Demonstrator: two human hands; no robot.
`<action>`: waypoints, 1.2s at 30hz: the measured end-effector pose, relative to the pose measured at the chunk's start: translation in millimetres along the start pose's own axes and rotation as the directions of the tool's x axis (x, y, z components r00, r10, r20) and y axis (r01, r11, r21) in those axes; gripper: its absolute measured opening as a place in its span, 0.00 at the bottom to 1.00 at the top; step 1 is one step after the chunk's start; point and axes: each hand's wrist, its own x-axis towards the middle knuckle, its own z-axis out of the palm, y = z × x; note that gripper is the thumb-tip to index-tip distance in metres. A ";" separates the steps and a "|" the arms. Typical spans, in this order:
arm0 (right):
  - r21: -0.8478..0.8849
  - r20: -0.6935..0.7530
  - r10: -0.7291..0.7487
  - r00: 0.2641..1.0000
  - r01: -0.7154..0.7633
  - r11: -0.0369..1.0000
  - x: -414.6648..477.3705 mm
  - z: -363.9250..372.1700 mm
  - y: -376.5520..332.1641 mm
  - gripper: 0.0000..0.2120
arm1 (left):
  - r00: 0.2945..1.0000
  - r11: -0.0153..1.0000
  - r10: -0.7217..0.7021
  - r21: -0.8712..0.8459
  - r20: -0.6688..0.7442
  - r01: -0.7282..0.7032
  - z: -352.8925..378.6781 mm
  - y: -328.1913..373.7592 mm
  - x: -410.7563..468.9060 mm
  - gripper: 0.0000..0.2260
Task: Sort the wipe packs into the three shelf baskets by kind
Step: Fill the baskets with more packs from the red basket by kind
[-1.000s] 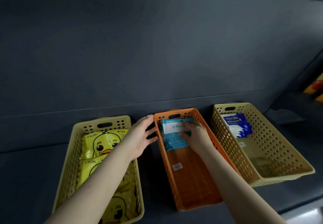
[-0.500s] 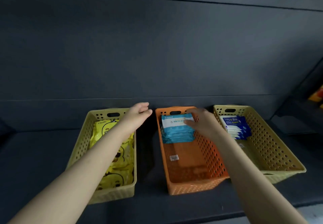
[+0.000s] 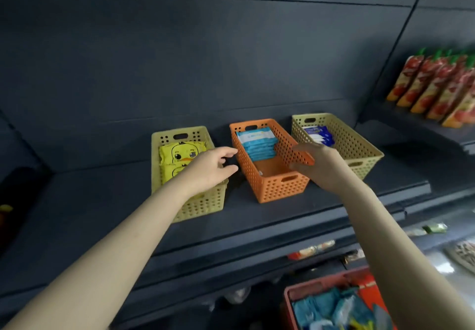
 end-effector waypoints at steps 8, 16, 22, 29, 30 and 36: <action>-0.042 0.117 0.167 0.979 -0.163 0.986 -132.0 20.5 16.1 0.24 | 0.992 0.998 0.000 -0.065 0.128 0.009 60.7 8.3 -92.7 0.20; -0.116 0.170 0.442 0.881 -0.427 0.897 -232.5 59.5 97.5 0.21 | 0.965 0.988 -0.092 -0.097 0.244 0.119 152.8 -4.1 -132.3 0.20; -0.135 0.280 0.516 0.809 -0.499 0.856 -268.5 76.1 175.7 0.19 | 0.910 0.961 -0.218 -0.084 0.354 0.263 235.3 -0.6 -139.8 0.19; -0.053 0.376 0.509 0.774 -0.531 0.846 -283.0 88.5 290.1 0.16 | 0.810 0.857 -0.428 -0.106 0.400 0.505 349.7 17.7 -148.6 0.17; -0.045 0.395 0.500 0.771 -0.527 0.848 -281.6 94.1 305.4 0.16 | 0.783 0.833 -0.457 -0.107 0.422 0.543 364.7 16.4 -147.9 0.18; -0.062 0.517 0.506 0.690 -0.559 0.827 -277.6 155.0 406.0 0.15 | 0.614 0.644 -0.624 -0.128 0.482 0.755 477.0 4.2 -139.0 0.19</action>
